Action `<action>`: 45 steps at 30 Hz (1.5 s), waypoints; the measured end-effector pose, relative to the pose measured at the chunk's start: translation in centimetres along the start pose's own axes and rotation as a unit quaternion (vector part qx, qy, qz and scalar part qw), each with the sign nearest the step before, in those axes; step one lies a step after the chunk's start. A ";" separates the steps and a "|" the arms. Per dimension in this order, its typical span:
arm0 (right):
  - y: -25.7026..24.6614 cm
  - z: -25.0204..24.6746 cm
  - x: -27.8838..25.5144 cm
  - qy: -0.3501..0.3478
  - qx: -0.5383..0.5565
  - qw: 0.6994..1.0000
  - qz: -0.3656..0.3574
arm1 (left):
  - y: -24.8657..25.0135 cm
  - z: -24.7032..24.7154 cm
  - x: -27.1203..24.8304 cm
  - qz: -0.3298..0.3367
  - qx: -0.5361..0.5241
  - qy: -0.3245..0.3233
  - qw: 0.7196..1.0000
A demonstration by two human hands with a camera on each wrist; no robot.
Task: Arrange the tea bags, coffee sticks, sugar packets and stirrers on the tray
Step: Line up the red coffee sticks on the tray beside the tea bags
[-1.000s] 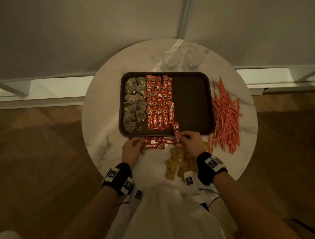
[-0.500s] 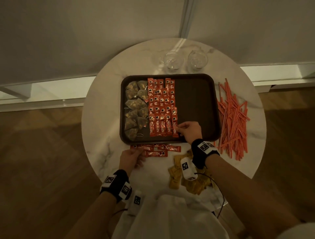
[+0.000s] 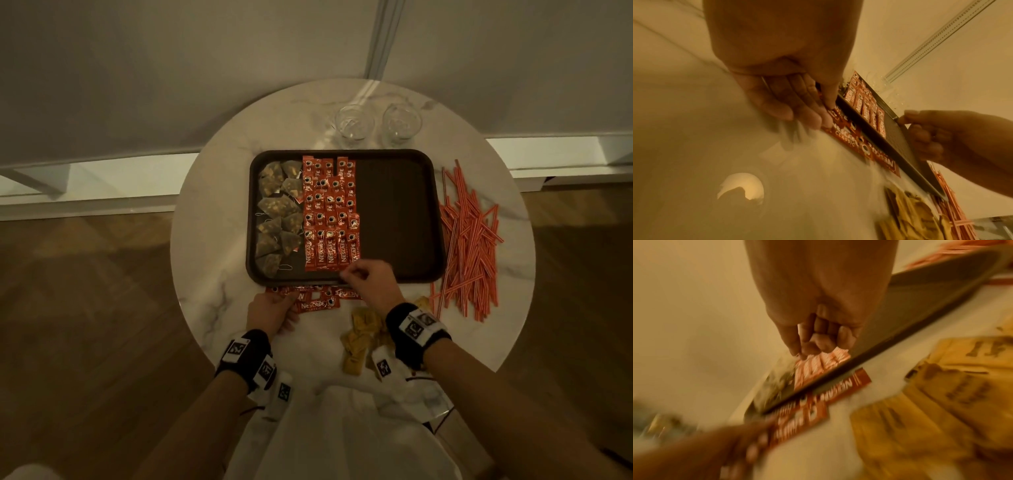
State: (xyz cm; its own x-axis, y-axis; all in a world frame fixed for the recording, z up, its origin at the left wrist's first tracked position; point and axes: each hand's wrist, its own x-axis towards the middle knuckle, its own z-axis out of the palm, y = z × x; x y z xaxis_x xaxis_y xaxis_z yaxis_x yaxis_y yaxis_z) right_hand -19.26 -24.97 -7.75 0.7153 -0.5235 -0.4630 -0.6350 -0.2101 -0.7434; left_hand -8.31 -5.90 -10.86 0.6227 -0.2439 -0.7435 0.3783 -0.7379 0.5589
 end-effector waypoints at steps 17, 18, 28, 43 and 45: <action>2.2 2.8 -2.7 -0.041 -0.281 0.958 -0.030 | -2.9 -2.4 -1.8 0.167 0.137 0.200 0.956; 2.1 2.7 -2.6 -0.044 -0.297 0.953 -0.032 | -2.9 -2.6 -1.6 0.168 0.140 0.203 0.955; 0.7 1.5 -2.7 -0.074 -0.317 0.944 -0.052 | -4.8 -4.3 -1.2 0.216 0.269 0.082 0.935; 0.3 -0.6 -1.2 -0.005 0.018 0.999 0.031 | 5.3 -5.5 -0.5 0.301 0.098 0.022 0.948; 0.1 -0.6 -0.6 -0.002 0.031 0.999 0.039 | 7.2 -5.0 0.6 0.308 0.122 0.004 0.943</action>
State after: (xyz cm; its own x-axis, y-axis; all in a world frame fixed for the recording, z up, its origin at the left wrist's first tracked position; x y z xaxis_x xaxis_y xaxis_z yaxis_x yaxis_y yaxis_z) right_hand -19.90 -25.17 -7.25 0.6658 -0.5326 -0.5226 -0.6698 -0.1180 -0.7331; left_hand -1.76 -8.17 -5.49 0.6785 -0.6698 -0.3017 -0.2262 -0.5812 0.7817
